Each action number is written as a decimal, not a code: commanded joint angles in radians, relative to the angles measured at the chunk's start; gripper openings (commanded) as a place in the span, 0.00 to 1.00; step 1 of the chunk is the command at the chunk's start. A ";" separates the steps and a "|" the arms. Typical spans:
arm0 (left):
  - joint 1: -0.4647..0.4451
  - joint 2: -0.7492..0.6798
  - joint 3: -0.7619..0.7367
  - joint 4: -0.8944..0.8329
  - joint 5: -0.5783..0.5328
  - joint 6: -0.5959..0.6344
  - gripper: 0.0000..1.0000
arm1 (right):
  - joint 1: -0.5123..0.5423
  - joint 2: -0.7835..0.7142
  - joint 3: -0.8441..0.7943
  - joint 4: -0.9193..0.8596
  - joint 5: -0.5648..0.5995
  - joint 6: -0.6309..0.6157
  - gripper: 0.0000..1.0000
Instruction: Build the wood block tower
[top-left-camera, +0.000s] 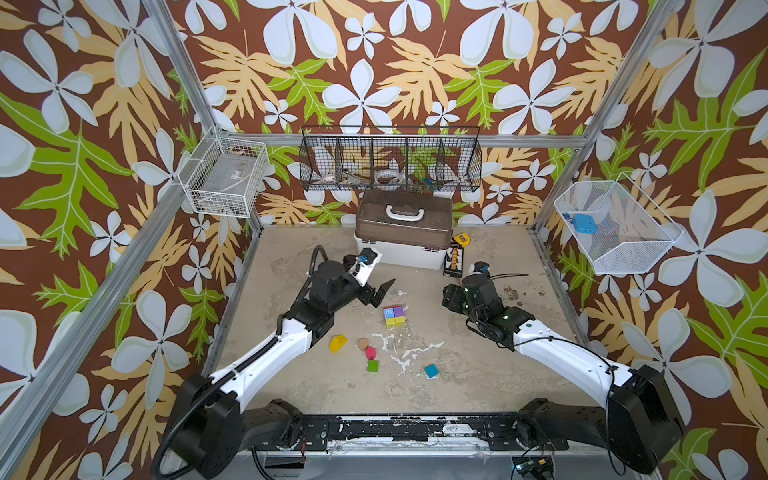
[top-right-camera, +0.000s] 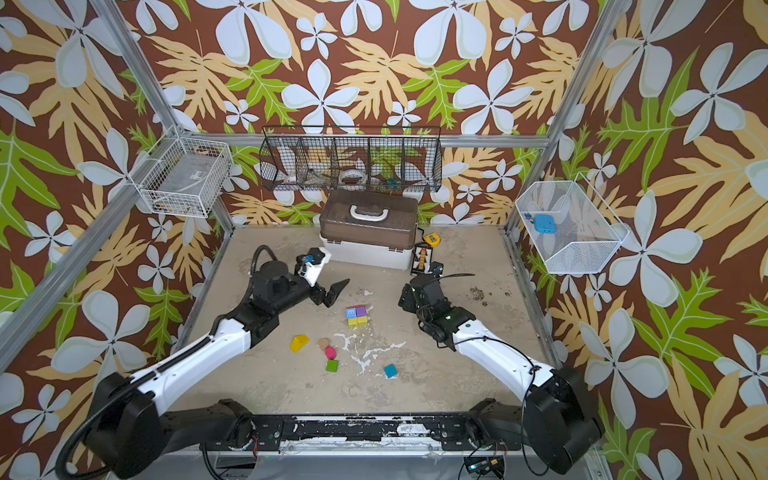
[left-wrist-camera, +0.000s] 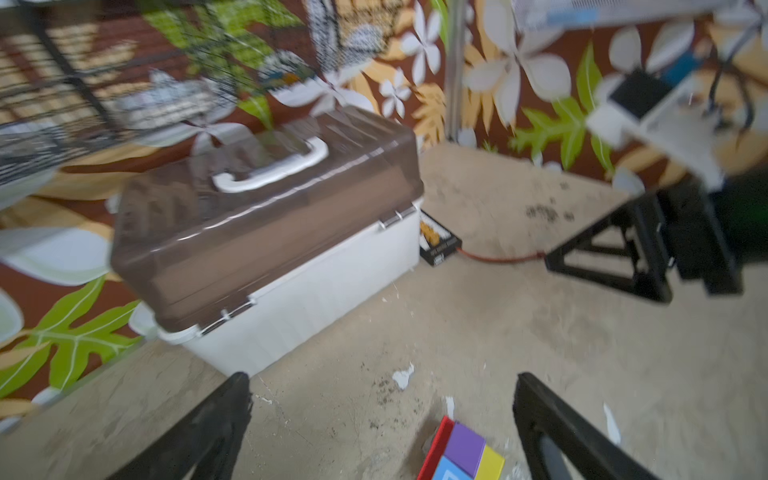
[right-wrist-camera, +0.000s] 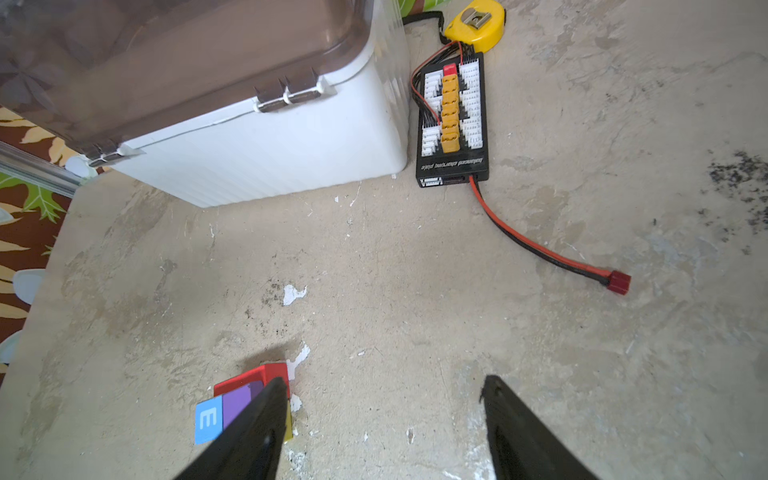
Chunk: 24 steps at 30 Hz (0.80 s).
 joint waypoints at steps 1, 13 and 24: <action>0.002 -0.120 -0.135 0.228 -0.293 -0.420 1.00 | 0.001 0.055 0.042 -0.011 -0.048 -0.022 0.75; 0.008 -0.289 -0.325 -0.100 -0.318 -0.693 1.00 | 0.001 0.275 0.094 0.010 -0.181 -0.013 0.73; -0.119 0.162 -0.040 -0.440 -0.403 -0.672 1.00 | 0.081 0.435 0.192 -0.036 -0.164 -0.022 0.68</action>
